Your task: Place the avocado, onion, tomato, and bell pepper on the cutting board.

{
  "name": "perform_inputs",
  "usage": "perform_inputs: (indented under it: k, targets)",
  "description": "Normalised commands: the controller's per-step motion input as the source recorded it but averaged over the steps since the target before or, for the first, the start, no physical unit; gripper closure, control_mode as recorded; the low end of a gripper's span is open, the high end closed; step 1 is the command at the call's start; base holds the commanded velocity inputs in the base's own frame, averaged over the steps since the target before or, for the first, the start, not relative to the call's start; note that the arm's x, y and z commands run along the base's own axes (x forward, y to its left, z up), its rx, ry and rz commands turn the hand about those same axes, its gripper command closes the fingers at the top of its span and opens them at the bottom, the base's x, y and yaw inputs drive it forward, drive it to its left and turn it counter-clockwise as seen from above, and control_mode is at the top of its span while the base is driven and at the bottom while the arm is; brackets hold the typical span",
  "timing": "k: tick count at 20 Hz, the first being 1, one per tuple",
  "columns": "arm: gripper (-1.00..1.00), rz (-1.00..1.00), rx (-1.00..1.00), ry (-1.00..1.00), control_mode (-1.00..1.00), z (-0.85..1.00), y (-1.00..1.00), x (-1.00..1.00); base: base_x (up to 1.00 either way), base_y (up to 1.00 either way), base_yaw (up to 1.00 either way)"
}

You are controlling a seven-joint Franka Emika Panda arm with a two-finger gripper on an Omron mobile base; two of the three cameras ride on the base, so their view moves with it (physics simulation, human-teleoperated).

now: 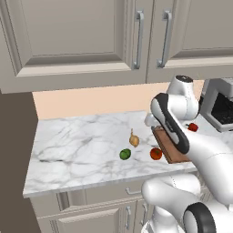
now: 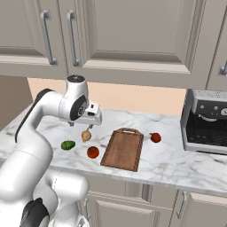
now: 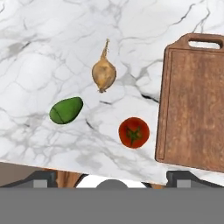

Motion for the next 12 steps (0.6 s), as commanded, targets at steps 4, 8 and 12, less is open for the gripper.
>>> perform_inputs:
  k: [4,8,12]
  targets:
    - [-1.0,0.02,0.0,0.0,-1.0,-0.5,0.0,0.4,0.0,0.0,0.0]
    - [-1.0,0.0,0.0,0.0,-1.0,-0.54,-0.13,0.29,0.0,0.0,0.0]
    - [-1.0,0.0,0.0,0.0,-1.0,-0.55,-0.09,0.03,0.0,0.0,0.0]
